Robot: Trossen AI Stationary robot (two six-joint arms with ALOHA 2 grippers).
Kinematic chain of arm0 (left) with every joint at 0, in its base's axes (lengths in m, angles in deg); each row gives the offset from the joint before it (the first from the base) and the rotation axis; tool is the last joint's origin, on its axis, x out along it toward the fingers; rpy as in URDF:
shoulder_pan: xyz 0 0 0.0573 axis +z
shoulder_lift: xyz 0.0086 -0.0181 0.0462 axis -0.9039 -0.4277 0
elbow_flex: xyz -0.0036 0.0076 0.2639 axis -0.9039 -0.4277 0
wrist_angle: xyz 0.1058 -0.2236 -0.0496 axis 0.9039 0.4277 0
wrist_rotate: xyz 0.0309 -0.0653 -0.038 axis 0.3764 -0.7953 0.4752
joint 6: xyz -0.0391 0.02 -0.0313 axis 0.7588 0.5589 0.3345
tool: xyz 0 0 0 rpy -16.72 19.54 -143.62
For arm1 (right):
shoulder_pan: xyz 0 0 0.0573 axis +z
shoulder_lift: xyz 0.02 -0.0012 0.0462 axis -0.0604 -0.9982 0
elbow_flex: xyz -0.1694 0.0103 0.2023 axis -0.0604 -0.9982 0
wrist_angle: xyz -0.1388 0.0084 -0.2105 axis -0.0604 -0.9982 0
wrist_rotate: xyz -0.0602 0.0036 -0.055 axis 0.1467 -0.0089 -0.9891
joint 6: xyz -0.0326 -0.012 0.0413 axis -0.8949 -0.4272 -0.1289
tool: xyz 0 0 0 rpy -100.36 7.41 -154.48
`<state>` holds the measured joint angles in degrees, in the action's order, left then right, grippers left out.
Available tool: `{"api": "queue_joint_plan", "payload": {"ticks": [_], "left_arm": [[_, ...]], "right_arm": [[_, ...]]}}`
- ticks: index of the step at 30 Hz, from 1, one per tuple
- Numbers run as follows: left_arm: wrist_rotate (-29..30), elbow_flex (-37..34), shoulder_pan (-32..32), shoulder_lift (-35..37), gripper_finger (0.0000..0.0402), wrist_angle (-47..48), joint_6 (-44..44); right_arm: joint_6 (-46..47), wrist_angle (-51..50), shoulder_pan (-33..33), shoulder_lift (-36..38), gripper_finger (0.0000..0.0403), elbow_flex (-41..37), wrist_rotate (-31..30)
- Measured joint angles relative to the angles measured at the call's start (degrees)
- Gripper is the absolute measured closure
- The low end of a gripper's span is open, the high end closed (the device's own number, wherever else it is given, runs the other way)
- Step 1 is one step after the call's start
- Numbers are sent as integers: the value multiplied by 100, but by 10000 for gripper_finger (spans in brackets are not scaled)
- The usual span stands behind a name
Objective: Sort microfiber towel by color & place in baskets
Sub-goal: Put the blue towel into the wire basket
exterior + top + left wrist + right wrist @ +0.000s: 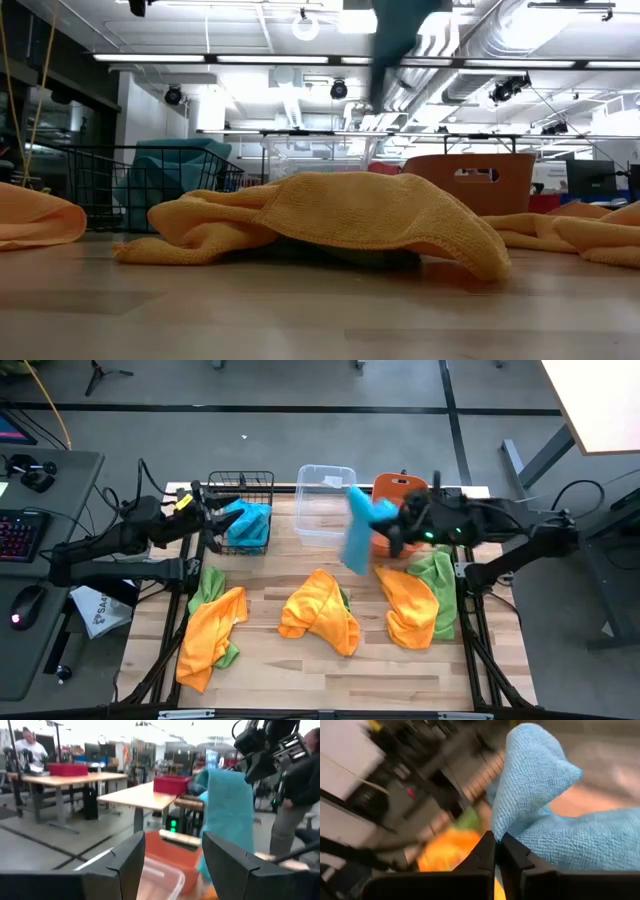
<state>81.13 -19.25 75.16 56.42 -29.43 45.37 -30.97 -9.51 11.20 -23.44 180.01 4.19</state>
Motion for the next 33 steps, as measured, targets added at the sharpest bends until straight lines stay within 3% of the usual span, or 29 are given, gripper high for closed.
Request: {"api": "queue_joint_plan", "payload": {"ticks": [7,16,23,31,33], "left_arm": [[-549,498,-2,213,216,-2264,-287],[-523,725,-2,656,216,-1574,-558],[-524,716,-2,683,216,-1418,-62],[-531,716,-2,682,216,-1304,-43],[-537,716,-2,678,216,-1274,17]], "right_arm": [[-1807,3399,-836,-1451,402,231,967],[-1870,5448,-1694,-3570,402,1149,2117],[-1845,5714,-2035,-5044,403,2504,2465],[-1071,5915,-2172,-6725,403,4236,2939],[-836,6325,-2156,-6890,402,4041,2894]]}}
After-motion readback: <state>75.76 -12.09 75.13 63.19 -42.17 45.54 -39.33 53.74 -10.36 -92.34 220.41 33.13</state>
